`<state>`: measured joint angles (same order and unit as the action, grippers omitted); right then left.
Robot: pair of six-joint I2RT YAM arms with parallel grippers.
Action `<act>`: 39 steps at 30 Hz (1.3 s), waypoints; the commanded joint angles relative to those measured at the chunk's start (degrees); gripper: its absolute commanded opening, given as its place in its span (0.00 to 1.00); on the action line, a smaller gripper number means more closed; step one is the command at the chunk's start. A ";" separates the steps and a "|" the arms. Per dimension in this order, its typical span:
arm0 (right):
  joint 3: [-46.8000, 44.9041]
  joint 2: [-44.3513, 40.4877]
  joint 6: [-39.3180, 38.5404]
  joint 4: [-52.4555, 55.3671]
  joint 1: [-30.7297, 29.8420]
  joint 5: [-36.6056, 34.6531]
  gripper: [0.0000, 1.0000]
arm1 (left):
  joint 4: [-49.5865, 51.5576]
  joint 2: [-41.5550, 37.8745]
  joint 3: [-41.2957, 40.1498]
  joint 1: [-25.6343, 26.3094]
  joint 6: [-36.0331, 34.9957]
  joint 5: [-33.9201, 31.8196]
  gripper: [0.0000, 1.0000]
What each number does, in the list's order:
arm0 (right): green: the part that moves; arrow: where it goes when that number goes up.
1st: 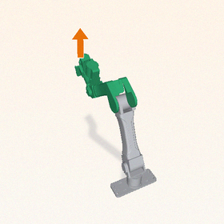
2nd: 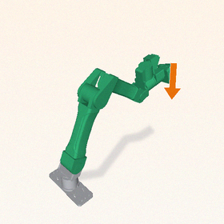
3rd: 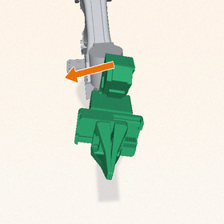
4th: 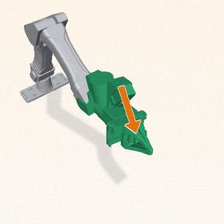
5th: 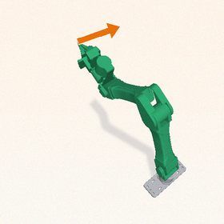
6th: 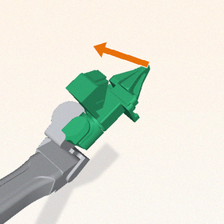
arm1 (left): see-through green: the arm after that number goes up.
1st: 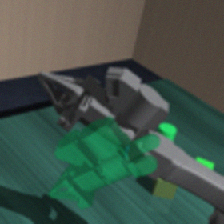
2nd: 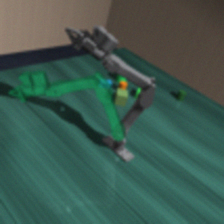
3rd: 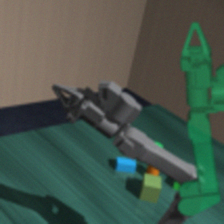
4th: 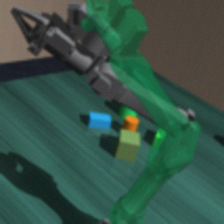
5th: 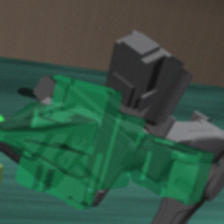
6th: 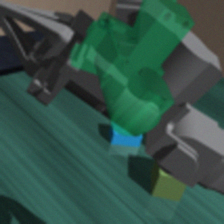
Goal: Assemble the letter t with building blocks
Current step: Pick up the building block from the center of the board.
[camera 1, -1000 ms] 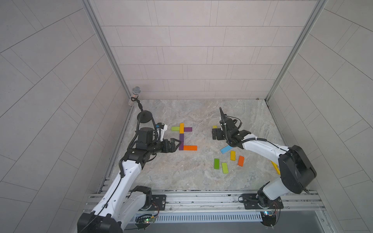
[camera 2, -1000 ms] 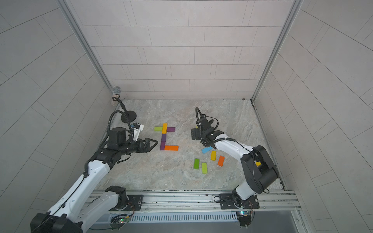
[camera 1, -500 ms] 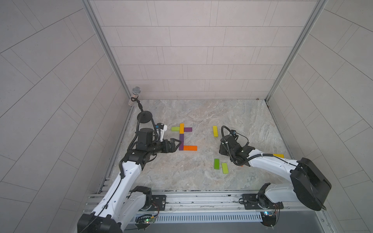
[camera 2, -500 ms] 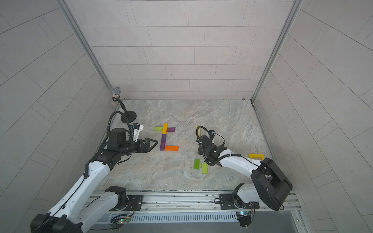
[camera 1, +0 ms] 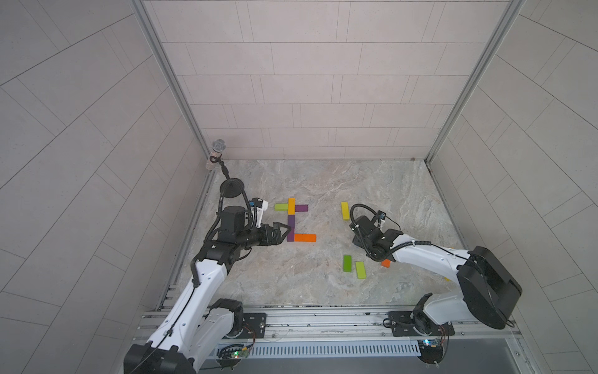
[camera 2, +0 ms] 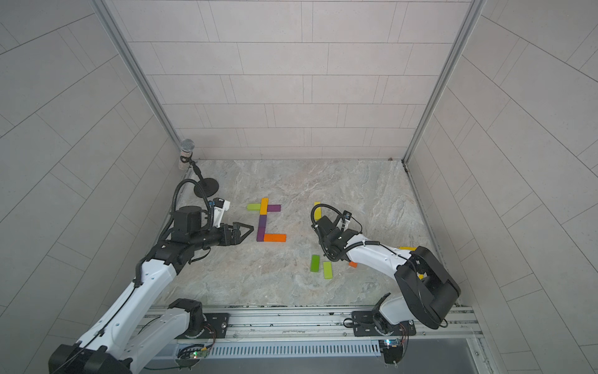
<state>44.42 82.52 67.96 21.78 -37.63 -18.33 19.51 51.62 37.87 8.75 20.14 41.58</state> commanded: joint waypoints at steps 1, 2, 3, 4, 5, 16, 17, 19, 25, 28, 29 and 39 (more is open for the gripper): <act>2.84 2.71 5.19 6.27 -0.35 -1.65 0.64 | -1.67 -1.17 -0.69 -0.08 0.08 0.80 1.00; 3.10 3.55 5.69 6.02 -0.35 -1.18 0.64 | -1.67 -1.21 -0.69 -0.08 0.14 0.79 1.00; 3.34 4.46 5.87 5.19 -0.39 -0.26 0.64 | -1.67 -1.18 -0.80 -0.09 0.16 0.79 1.00; 3.67 5.23 6.36 5.15 -0.34 0.11 0.64 | -1.67 -1.27 -0.78 -0.06 0.24 0.79 1.00; 3.99 5.74 6.64 5.36 -0.34 0.22 0.64 | -1.67 -1.39 -0.91 -0.05 0.25 0.71 1.00; 1.30 -0.12 5.50 8.08 -5.90 -1.16 0.63 | -1.21 -0.33 -0.71 -0.10 0.25 0.47 1.00; 0.46 -1.31 4.84 8.44 -6.31 -2.10 0.63 | -1.09 -0.49 -0.69 -0.07 0.22 0.36 1.00; -1.33 -3.42 3.49 8.97 -5.95 -4.47 0.63 | -1.08 -0.56 -0.78 -0.12 0.16 0.19 1.00; -6.08 -9.04 -9.52 6.95 1.47 0.98 0.63 | -0.96 -0.64 -0.79 -0.14 0.16 0.03 1.00; -7.86 -10.44 -14.87 5.81 5.45 5.79 0.62 | -0.87 -0.57 -0.79 -0.12 0.16 -0.01 1.00; -8.08 -10.57 -16.06 5.47 6.02 7.05 0.61 | -0.76 -0.56 -0.78 -0.10 0.16 -0.09 1.00; -8.25 -5.05 -17.61 0.66 6.15 12.99 0.52 | 0.07 -0.28 -0.65 -0.13 -0.26 -1.14 1.00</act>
<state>36.40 76.44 50.98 24.03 -31.48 -6.83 19.38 51.31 37.34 8.75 20.58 40.84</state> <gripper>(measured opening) 0.525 0.995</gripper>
